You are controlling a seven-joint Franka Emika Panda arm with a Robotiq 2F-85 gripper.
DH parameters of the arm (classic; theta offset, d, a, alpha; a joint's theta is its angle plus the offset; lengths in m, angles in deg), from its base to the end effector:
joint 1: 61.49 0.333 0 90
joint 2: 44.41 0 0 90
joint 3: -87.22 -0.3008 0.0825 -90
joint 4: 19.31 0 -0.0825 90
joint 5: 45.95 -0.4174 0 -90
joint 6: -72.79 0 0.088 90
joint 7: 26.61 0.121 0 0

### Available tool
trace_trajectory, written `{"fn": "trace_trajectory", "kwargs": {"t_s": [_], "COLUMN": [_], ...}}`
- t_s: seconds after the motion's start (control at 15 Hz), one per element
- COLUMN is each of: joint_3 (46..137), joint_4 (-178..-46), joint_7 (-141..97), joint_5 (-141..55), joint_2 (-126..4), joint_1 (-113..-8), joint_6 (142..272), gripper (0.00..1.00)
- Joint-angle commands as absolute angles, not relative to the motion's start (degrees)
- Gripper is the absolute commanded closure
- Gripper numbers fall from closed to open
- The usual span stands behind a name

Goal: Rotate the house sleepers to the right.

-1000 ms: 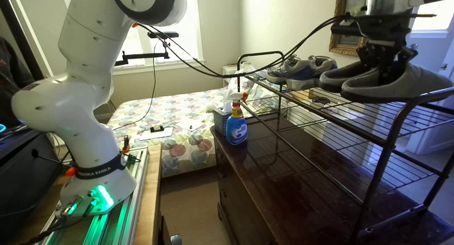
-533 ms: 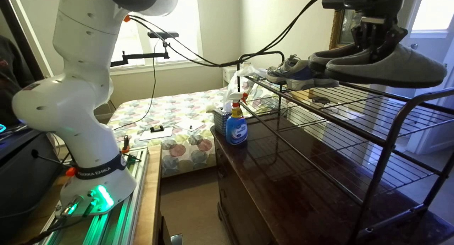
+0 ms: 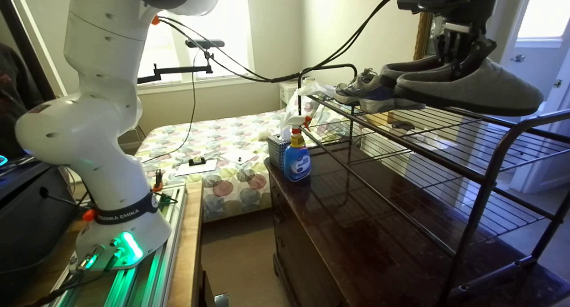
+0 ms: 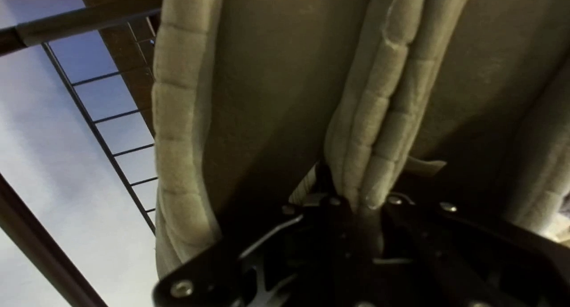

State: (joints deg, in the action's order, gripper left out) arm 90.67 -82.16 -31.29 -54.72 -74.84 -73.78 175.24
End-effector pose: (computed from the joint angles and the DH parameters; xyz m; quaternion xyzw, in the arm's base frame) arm 0.7299 -0.1781 0.5048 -0.9898 0.1009 -0.0895 0.0458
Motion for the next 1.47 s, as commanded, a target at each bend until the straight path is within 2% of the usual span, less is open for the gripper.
{"fn": "trace_trajectory", "kwargs": {"t_s": [0.0,0.53,0.93,1.2,1.4], "joint_3": [91.5,93.3,98.2,100.3,98.5], "joint_4": [-84.1,-86.0,-90.2,-93.1,-94.4], "joint_7": [-19.1,5.3,19.0,23.6,19.7], "joint_5": [-55.4,-54.1,-49.0,-44.0,-46.4], "joint_2": [-73.5,-72.6,-71.4,-70.4,-69.5], "joint_1": [-71.6,-68.3,-65.6,-63.0,-63.3], "joint_6": [179.0,187.2,195.8,195.8,192.3], "gripper": [0.97,0.97,0.97,0.97,0.97]}}
